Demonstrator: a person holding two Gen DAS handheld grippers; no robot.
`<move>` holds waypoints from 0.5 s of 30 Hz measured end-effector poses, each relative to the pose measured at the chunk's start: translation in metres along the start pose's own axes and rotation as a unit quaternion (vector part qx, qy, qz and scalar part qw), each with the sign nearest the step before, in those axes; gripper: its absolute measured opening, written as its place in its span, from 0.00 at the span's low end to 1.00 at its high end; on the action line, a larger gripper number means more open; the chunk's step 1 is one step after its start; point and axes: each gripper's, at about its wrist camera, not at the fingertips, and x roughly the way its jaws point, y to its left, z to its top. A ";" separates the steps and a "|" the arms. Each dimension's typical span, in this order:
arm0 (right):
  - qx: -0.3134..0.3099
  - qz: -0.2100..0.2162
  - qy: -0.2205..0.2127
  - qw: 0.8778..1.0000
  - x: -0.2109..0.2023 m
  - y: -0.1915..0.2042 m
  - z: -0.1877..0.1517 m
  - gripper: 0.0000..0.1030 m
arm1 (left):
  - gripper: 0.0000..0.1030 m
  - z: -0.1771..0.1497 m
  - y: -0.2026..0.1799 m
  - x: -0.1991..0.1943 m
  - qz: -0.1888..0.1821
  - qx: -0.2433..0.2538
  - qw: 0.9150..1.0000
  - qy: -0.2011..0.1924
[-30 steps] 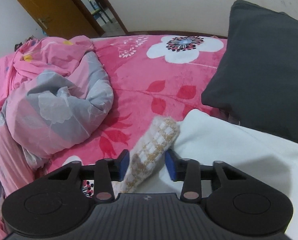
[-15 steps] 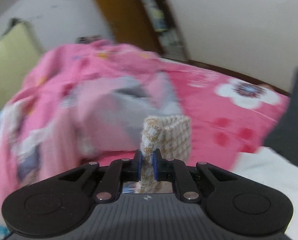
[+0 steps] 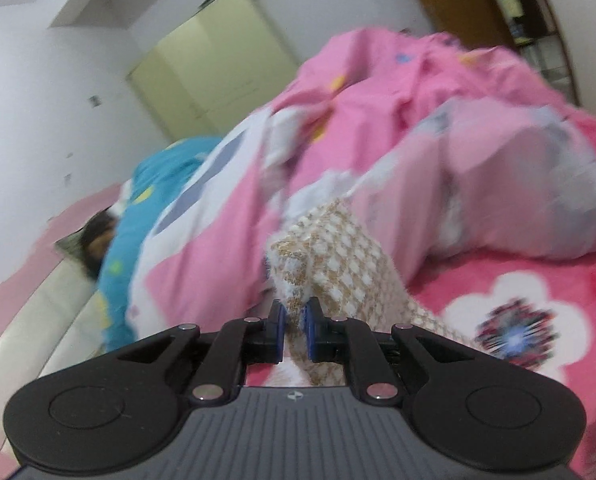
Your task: Fold clothes
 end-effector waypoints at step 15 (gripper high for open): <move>-0.102 0.053 0.047 0.992 0.073 0.081 -0.146 0.10 | 0.42 0.030 0.104 -0.064 0.006 -0.129 0.990 -0.055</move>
